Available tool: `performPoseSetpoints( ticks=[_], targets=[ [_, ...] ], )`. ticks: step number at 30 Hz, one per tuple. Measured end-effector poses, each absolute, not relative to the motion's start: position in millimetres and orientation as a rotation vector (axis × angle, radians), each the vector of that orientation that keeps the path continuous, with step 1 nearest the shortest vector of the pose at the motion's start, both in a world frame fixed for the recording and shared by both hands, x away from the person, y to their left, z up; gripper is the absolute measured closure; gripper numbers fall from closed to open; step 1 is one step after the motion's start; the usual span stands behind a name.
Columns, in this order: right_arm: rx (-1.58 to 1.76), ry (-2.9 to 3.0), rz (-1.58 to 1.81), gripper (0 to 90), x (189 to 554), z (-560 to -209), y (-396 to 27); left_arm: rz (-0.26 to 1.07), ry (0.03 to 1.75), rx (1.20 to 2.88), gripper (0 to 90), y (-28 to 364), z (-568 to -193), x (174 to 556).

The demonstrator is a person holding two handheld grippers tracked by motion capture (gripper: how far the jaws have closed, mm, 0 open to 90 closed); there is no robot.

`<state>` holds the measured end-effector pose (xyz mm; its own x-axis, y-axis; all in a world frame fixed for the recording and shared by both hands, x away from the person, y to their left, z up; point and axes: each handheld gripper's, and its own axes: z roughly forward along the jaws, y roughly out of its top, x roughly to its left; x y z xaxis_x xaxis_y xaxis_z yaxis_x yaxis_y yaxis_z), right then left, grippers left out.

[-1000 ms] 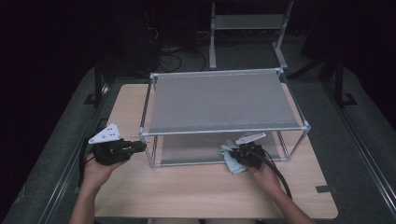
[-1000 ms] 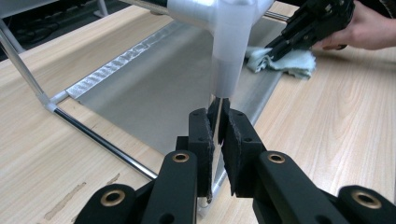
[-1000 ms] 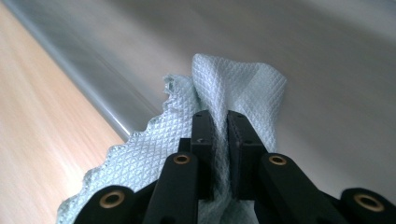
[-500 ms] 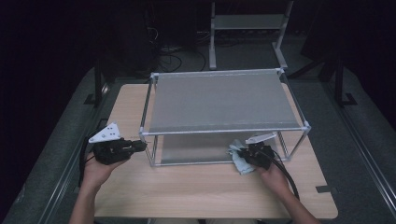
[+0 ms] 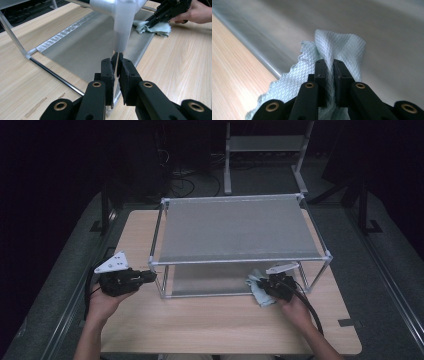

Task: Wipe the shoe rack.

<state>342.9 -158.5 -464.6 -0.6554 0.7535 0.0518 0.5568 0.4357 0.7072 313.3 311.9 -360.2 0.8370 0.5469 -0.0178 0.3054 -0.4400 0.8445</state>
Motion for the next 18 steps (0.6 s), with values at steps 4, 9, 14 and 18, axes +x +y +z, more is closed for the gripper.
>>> performPoseSetpoints(
  ticks=[4,9,14,18],
  targets=[
    [1.076,2.432,1.022,81.7,342,-464,-154,0.319,0.629,2.056,81.7,313,-360,314],
    [1.184,2.378,1.035,81.8,339,-465,-181,0.319,0.622,2.065,81.7,311,-360,313],
    [1.108,2.403,1.058,81.7,341,-467,-152,0.32,0.626,2.062,81.7,312,-360,313],
    [1.121,2.389,1.009,81.9,338,-465,-170,0.317,0.623,2.062,81.7,311,-360,312]
  ],
)
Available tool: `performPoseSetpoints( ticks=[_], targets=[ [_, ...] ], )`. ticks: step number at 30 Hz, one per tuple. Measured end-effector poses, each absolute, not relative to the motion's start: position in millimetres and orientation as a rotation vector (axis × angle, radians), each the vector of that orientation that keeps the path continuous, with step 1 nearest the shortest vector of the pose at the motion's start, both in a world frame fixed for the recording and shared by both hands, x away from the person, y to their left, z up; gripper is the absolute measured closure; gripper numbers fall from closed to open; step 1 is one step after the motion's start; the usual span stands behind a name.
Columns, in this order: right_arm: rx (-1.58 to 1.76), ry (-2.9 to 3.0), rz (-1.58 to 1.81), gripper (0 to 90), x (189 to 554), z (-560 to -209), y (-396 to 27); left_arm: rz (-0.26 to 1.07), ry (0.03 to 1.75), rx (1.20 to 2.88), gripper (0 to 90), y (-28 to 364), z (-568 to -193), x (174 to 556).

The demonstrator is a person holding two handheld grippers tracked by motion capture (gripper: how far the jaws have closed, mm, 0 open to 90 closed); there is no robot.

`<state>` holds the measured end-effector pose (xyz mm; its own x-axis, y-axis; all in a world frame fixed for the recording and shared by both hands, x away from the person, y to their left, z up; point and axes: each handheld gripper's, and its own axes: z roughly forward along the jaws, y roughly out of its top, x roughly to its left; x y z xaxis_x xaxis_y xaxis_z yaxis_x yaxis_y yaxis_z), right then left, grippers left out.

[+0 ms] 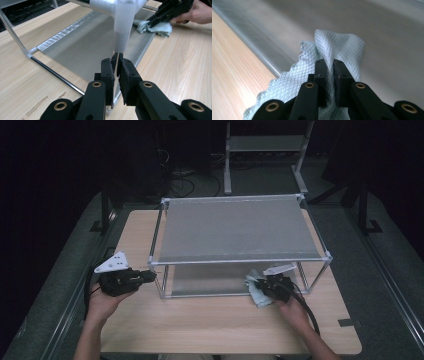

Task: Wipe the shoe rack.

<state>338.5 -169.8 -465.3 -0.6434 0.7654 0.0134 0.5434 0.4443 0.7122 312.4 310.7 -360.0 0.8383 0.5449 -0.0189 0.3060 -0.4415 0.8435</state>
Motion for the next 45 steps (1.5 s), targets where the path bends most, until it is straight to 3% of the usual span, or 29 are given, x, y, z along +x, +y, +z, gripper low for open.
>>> performPoseSetpoints(
  ticks=[4,19,28,34,41,45],
  targets=[
    [1.184,2.334,0.992,82.1,334,-466,-196,0.313,0.616,2.067,81.7,308,-360,311],
    [1.097,2.372,1.008,82.7,355,-469,-148,0.325,0.659,2.052,81.7,328,-360,307],
    [1.216,2.293,0.91,82.5,340,-464,-211,0.315,0.639,2.068,81.7,320,-359,305],
    [1.173,2.303,0.93,82.6,339,-465,-201,0.315,0.647,2.068,81.7,320,-358,306],
    [1.258,2.258,0.904,82.7,335,-464,-228,0.312,0.642,2.067,81.6,319,-359,305],
    [1.207,2.289,0.915,82.7,337,-464,-208,0.313,0.643,2.069,81.6,319,-358,305]
  ],
)
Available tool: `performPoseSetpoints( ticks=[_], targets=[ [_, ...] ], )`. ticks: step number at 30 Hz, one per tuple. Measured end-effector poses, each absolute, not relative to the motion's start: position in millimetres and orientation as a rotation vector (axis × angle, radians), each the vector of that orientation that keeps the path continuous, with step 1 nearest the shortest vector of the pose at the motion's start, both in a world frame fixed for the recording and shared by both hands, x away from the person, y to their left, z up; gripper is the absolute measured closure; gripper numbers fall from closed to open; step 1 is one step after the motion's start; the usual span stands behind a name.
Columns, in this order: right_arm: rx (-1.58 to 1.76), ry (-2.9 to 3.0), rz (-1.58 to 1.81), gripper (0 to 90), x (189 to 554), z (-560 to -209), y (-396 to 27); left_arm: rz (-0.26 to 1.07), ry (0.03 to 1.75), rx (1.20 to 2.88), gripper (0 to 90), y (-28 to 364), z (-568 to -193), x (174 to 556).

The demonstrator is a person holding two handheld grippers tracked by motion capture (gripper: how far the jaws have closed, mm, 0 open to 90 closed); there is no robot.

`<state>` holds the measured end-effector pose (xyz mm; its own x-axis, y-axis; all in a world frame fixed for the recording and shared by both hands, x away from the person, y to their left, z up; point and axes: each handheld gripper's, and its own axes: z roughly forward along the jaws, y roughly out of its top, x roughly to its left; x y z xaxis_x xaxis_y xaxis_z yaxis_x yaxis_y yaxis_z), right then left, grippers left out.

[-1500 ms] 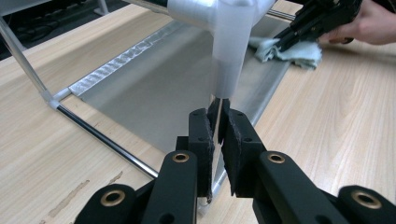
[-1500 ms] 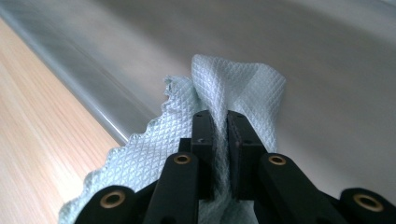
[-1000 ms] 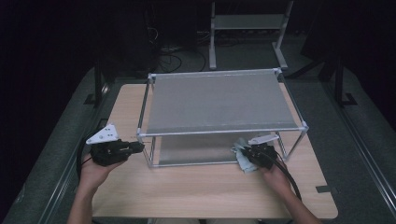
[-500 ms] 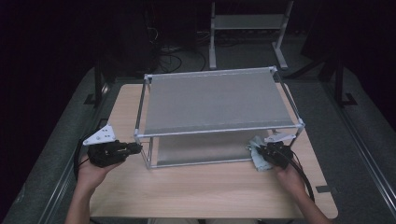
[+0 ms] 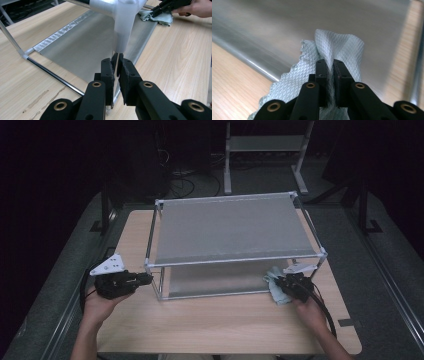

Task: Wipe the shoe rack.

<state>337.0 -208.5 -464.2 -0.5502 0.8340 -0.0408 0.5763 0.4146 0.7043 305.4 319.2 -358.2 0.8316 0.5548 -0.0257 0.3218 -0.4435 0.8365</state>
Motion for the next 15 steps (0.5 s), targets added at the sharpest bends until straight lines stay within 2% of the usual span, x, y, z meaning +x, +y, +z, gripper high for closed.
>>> performPoseSetpoints(
  ticks=[5,10,15],
  targets=[
    [1.249,2.251,0.879,82.7,334,-464,-228,0.306,0.636,2.068,81.6,318,-359,305],
    [1.22,2.256,0.868,82.8,334,-464,-220,0.312,0.639,2.071,81.7,318,-358,306],
    [1.267,2.231,0.847,83.3,332,-463,-235,0.296,0.629,2.069,81.6,317,-358,306]
  ],
)
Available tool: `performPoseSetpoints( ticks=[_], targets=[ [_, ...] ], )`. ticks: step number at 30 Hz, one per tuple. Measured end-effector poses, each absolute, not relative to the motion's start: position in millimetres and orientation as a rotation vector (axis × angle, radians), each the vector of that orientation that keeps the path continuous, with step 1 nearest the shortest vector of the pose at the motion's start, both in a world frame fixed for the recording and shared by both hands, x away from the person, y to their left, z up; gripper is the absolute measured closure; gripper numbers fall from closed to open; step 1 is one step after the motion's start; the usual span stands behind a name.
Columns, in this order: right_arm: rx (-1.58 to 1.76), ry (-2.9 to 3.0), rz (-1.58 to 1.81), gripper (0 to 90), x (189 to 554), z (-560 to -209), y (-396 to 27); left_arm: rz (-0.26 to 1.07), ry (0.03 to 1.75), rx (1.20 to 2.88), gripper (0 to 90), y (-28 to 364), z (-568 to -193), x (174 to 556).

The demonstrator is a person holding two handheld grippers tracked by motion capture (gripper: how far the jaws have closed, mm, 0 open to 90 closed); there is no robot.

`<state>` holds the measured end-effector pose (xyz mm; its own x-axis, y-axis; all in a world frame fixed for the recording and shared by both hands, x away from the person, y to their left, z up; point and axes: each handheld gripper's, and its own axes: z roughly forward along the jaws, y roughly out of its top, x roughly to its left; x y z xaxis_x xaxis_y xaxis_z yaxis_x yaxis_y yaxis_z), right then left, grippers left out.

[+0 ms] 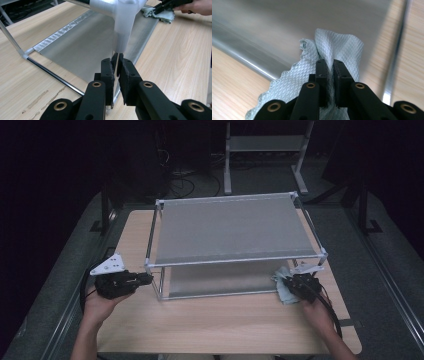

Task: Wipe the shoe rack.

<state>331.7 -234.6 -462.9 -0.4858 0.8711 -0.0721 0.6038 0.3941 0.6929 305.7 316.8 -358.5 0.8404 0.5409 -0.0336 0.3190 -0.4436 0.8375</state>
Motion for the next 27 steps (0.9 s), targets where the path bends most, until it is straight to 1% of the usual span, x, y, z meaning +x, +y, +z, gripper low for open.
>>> performPoseSetpoints(
  ticks=[3,9,11,12,13,14,15,16,17,19,23,27],
  targets=[
    [1.269,2.213,0.847,82.9,330,-464,-234,0.31,0.631,2.079,81.7,314,-357,306],
    [1.223,2.266,0.898,82.9,334,-464,-210,0.312,0.631,2.078,81.7,311,-358,306],
    [1.194,2.286,0.917,82.8,335,-465,-195,0.307,0.621,2.082,81.7,307,-358,307],
    [1.194,2.286,0.917,82.8,335,-465,-195,0.307,0.621,2.082,81.6,307,-358,307],
    [1.158,2.313,0.93,82.8,337,-466,-177,0.299,0.612,2.08,81.7,303,-358,307],
    [1.148,2.326,0.95,82.7,338,-466,-167,0.297,0.605,2.084,81.6,302,-358,307],
    [1.148,2.326,0.95,82.7,338,-466,-167,0.297,0.605,2.084,81.7,302,-358,307],
    [1.122,2.354,0.986,82.7,341,-467,-149,0.295,0.596,2.09,81.7,299,-358,307],
    [1.085,2.369,0.989,82.7,343,-467,-143,0.295,0.596,2.09,81.7,299,-358,307],
    [1.04,2.381,0.973,82.7,344,-466,-138,0.283,0.593,2.087,81.7,299,-357,308],
    [1.091,2.365,0.973,82.8,345,-466,-143,0.28,0.582,2.087,81.7,293,-358,308],
    [1.079,2.387,1.069,82.6,342,-469,-111,0.275,0.569,2.1,81.7,289,-357,309]
  ],
)
